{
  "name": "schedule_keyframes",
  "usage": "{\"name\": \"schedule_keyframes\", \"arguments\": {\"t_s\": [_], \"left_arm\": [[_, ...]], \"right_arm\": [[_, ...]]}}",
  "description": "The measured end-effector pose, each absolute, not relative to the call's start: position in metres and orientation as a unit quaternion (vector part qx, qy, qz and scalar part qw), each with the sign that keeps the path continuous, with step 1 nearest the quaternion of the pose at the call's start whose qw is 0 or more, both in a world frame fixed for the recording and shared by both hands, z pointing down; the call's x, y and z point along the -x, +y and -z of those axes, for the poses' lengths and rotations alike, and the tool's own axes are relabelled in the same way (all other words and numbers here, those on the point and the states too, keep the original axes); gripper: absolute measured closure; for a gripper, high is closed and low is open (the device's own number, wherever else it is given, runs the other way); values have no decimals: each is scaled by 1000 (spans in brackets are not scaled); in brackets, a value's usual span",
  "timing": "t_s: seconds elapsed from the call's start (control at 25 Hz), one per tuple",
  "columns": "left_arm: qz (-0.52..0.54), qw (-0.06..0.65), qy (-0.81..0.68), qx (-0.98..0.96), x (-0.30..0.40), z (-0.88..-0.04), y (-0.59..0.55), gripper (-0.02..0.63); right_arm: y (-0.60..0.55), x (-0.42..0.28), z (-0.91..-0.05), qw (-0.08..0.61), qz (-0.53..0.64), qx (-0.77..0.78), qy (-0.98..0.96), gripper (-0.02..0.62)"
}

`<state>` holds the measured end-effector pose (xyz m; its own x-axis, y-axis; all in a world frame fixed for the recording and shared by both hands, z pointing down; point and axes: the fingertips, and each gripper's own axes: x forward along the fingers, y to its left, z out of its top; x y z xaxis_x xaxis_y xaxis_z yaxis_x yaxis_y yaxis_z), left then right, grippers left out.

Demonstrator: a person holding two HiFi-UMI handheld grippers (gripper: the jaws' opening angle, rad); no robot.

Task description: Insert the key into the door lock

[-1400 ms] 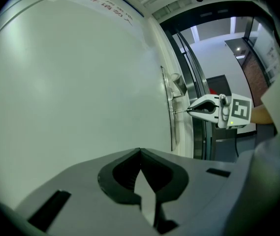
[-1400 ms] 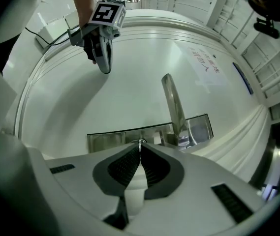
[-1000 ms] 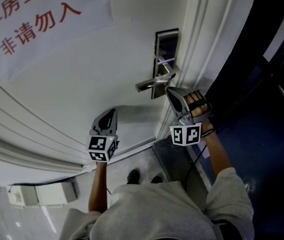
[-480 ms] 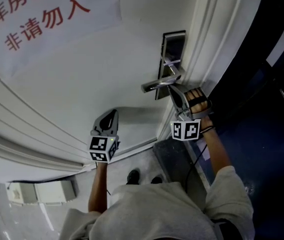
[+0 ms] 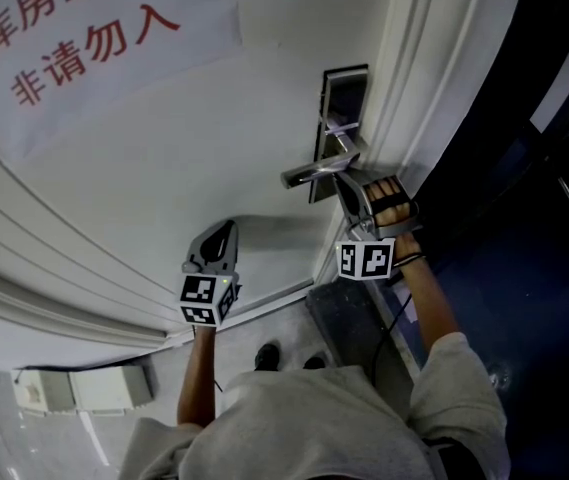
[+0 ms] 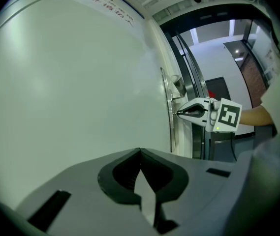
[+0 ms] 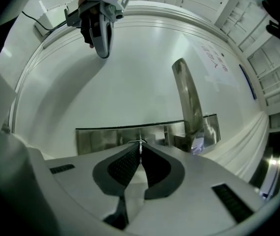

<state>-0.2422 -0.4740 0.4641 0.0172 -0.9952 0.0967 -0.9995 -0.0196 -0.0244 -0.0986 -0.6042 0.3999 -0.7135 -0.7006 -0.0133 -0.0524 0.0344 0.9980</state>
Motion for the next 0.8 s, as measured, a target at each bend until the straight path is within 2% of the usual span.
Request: {"name": "schedule_keyframes", "arguments": {"t_s": [0.2, 0.36, 0.44, 0.8], "left_arm": [[-38, 23, -696, -716, 238, -462, -476, 589], [-37, 22, -696, -717, 237, -462, -475, 589], [-36, 23, -696, -717, 237, -462, -474, 589], [-37, 21, -687, -725, 231, -461, -473, 589]], "right_arm": [[-604, 99, -405, 267, 631, -264, -679, 555], [-602, 98, -414, 283, 624, -246, -686, 457], [-602, 98, -416, 287, 622, -243, -687, 440], [-591, 86, -411, 286, 615, -253, -690, 434]]}}
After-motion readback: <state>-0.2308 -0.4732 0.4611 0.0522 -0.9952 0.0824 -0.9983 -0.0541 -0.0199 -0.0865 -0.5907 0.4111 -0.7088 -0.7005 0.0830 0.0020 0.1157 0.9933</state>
